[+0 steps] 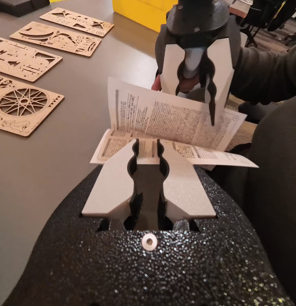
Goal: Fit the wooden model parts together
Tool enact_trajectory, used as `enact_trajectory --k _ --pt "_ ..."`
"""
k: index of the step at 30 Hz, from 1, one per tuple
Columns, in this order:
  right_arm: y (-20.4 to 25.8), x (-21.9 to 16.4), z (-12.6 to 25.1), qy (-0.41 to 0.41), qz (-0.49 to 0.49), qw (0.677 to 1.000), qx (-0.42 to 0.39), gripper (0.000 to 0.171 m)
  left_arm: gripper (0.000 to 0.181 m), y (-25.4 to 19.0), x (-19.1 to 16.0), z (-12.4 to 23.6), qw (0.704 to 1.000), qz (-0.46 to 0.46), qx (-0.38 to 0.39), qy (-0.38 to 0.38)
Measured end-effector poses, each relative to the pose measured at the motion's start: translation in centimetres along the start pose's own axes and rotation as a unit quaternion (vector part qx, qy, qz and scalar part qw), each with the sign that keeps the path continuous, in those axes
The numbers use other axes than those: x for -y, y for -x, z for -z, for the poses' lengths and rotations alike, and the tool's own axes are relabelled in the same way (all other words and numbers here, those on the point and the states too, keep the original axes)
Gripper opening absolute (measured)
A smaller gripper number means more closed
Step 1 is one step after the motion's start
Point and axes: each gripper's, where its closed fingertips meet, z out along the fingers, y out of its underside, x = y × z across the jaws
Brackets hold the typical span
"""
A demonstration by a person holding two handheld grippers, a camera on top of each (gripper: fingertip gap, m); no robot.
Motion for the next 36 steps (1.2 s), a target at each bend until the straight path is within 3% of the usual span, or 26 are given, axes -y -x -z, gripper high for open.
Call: enact_trajectory --k 9,17,26,30,36 --pt "-1.1 1.5 -3.1 0.011 0.026 0.999 -0.045 0.046 0.021 0.9 -0.8 1.5 0.999 0.036 0.018 0.001" --pt "-2.2 3.4 -4.0 -0.062 -0.125 0.990 -0.010 0.057 0.036 1.4 -1.4 3.4 0.997 0.076 0.016 -0.024" --pt "-1.9 0.4 -6.0 0.052 -0.093 0.993 -0.045 0.062 0.040 2.2 -0.5 7.5 0.991 0.092 0.074 -0.063" --pt "-1.7 -0.4 -6.8 0.088 -0.062 0.992 -0.062 0.062 0.039 0.5 -1.2 5.7 0.991 0.124 0.035 -0.026" --pt "-0.9 0.0 -5.8 0.079 -0.049 0.994 -0.056 0.062 0.032 1.2 -4.7 3.1 0.986 0.151 0.048 0.056"
